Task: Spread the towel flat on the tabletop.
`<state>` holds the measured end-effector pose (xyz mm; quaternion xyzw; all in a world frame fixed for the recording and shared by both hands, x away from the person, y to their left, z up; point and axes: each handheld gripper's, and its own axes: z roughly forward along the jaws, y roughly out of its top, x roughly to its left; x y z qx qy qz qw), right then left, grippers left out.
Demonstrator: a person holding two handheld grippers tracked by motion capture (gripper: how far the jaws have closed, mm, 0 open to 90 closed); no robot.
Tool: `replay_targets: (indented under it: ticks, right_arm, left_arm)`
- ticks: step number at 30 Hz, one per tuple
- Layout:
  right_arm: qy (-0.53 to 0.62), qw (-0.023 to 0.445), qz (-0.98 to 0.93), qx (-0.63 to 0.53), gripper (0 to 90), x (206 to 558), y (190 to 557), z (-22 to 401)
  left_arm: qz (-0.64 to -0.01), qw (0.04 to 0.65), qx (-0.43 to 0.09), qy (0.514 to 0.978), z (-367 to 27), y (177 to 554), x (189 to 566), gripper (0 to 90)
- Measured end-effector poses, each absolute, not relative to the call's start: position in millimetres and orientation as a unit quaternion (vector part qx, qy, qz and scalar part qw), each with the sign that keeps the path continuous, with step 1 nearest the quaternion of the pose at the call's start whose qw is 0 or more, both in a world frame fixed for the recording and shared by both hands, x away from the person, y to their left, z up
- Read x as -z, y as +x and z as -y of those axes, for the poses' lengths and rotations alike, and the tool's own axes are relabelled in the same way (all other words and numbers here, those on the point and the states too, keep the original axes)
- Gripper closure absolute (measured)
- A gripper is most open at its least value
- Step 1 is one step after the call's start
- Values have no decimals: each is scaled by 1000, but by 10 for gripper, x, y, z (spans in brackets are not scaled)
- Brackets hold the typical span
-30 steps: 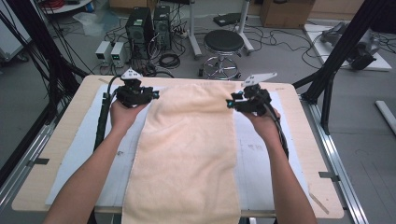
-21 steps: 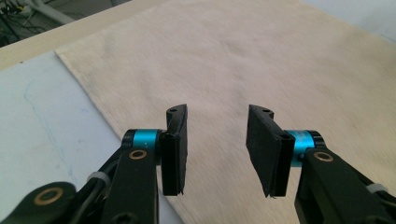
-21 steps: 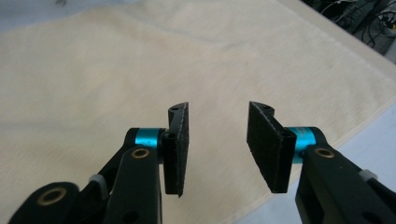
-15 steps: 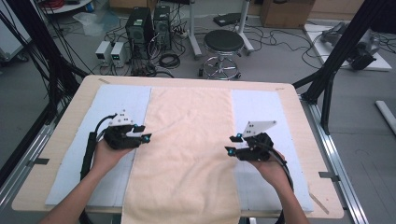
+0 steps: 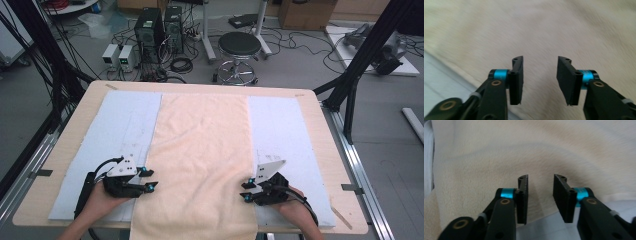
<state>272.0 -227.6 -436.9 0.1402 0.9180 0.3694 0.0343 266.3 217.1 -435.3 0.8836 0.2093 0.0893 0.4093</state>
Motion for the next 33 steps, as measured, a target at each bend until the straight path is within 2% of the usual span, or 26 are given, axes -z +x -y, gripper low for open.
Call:
replay_targets:
  ticks: [2, 3, 6, 8, 15, 17, 20, 22, 24, 27, 29, 31, 33]
  right_arm:
    - [147, 24, -913, -380, 821, 4382, 2728, 2313]
    - [150, 17, -912, -381, 854, 4381, 2738, 2333]
    - [146, 16, -915, -375, 873, 4364, 2719, 2342]
    - [146, 18, -916, -372, 874, 4351, 2687, 2354]
    - [150, 17, -911, -383, 857, 4302, 2456, 2493]
    - [151, 20, -908, -389, 813, 4257, 2417, 2495]
    - [138, 27, -903, -407, 732, 4187, 2370, 2454]
    - [118, 13, -905, -409, 684, 4185, 2342, 2358]
    - [107, 5, -911, -399, 651, 4216, 2319, 2270]
    - [92, 0, -921, -378, 647, 4311, 2314, 2143]
    - [88, 1, -925, -370, 688, 4368, 2311, 2096]
    - [91, -3, -925, -368, 751, 4360, 2316, 2089]
    - [84, -10, -926, -369, 818, 4365, 2311, 2074]
  left_arm:
    - [-203, 409, -92, 885, -2172, 2630, 4412, 663]
    - [-208, 408, -87, 885, -2174, 2636, 4409, 720]
    - [-210, 402, -86, 887, -2162, 2633, 4393, 828]
    - [-212, 399, -95, 887, -2149, 2602, 4384, 847]
    - [-219, 394, -96, 887, -2170, 2551, 4359, 833]
    - [-224, 397, -100, 885, -2174, 2525, 4336, 697]
    - [-213, 417, -101, 878, -2200, 2427, 4259, 618]
    - [-200, 429, -95, 876, -2200, 2359, 4227, 598]
    - [-175, 434, -73, 881, -2180, 2275, 4225, 612]
    - [-147, 413, -48, 897, -2124, 2211, 4288, 649]
    - [-133, 392, -37, 910, -2090, 2200, 4356, 676]
    - [-127, 395, -43, 909, -2085, 2197, 4378, 709]
    - [-127, 392, -43, 910, -2094, 2213, 4369, 797]
